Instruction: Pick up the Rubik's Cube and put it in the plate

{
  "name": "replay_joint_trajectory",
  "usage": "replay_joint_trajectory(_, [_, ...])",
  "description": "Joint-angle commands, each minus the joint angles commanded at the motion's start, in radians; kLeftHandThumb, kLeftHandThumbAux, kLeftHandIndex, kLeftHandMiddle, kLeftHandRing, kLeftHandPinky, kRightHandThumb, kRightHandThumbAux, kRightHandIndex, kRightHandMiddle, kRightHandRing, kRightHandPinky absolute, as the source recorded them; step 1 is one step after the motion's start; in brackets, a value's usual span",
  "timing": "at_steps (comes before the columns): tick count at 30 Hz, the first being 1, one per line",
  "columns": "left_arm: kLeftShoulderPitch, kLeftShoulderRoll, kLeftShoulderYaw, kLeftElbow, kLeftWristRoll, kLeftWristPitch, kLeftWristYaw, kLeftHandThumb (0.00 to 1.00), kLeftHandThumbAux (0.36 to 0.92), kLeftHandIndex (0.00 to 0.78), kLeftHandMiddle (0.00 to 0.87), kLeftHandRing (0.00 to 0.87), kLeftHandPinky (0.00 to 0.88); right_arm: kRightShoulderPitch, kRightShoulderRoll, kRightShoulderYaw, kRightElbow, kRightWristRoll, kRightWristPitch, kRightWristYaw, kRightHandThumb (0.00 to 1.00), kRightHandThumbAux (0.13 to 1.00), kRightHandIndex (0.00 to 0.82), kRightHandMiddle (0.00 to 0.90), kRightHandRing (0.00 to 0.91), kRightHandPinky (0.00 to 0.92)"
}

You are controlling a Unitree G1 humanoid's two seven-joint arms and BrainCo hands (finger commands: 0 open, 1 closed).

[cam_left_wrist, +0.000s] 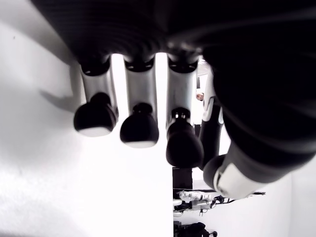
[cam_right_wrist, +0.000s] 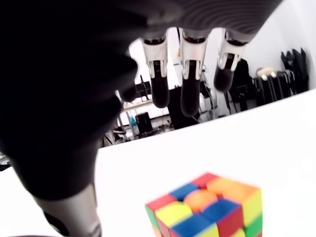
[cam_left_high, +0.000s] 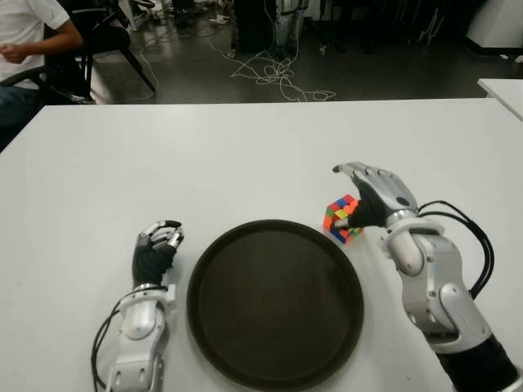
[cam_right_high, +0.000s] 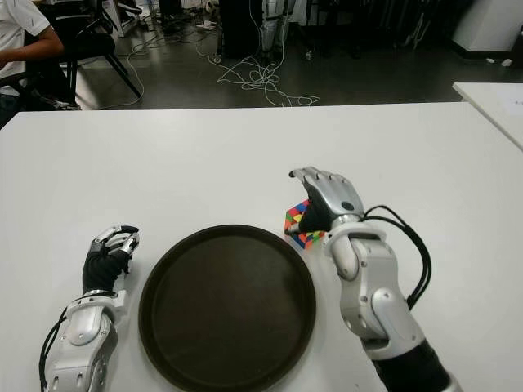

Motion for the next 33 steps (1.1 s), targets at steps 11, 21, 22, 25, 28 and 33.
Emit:
replay_joint_trajectory(11, [0.003, -0.014, 0.014, 0.022, -0.017, -0.05, 0.009, 0.713, 0.703, 0.445, 0.796, 0.825, 0.825, -0.013, 0.005, -0.015, 0.021, 0.01, -0.036, -0.049, 0.0, 0.886, 0.181, 0.193, 0.207, 0.212])
replay_joint_trajectory(21, [-0.001, -0.023, 0.022, 0.048, -0.026, -0.092, 0.01, 0.713, 0.704, 0.444, 0.791, 0.822, 0.822, -0.039, -0.002, -0.039, 0.041, 0.03, -0.062, -0.079, 0.0, 0.899, 0.186, 0.203, 0.223, 0.242])
replay_joint_trajectory(22, [-0.001, -0.024, 0.023, 0.05, -0.027, -0.094, 0.01, 0.713, 0.704, 0.444, 0.791, 0.822, 0.823, -0.041, -0.002, -0.041, 0.045, 0.032, -0.064, -0.082, 0.0, 0.91, 0.19, 0.206, 0.224, 0.238])
replay_joint_trajectory(25, [-0.002, -0.022, 0.024, 0.056, -0.027, -0.097, 0.007, 0.712, 0.704, 0.444, 0.791, 0.822, 0.823, -0.044, 0.0, -0.047, 0.057, 0.037, -0.07, -0.094, 0.0, 0.938, 0.205, 0.215, 0.227, 0.239])
replay_joint_trajectory(28, [-0.004, -0.02, 0.024, 0.062, -0.025, -0.101, 0.006, 0.712, 0.704, 0.444, 0.792, 0.823, 0.824, -0.048, 0.001, -0.055, 0.068, 0.047, -0.079, -0.109, 0.001, 0.964, 0.229, 0.23, 0.237, 0.259])
replay_joint_trajectory(33, [-0.005, -0.017, 0.022, 0.07, -0.022, -0.109, 0.004, 0.712, 0.704, 0.444, 0.793, 0.824, 0.826, -0.061, -0.003, -0.062, 0.091, 0.065, -0.089, -0.117, 0.004, 0.98, 0.266, 0.256, 0.261, 0.303])
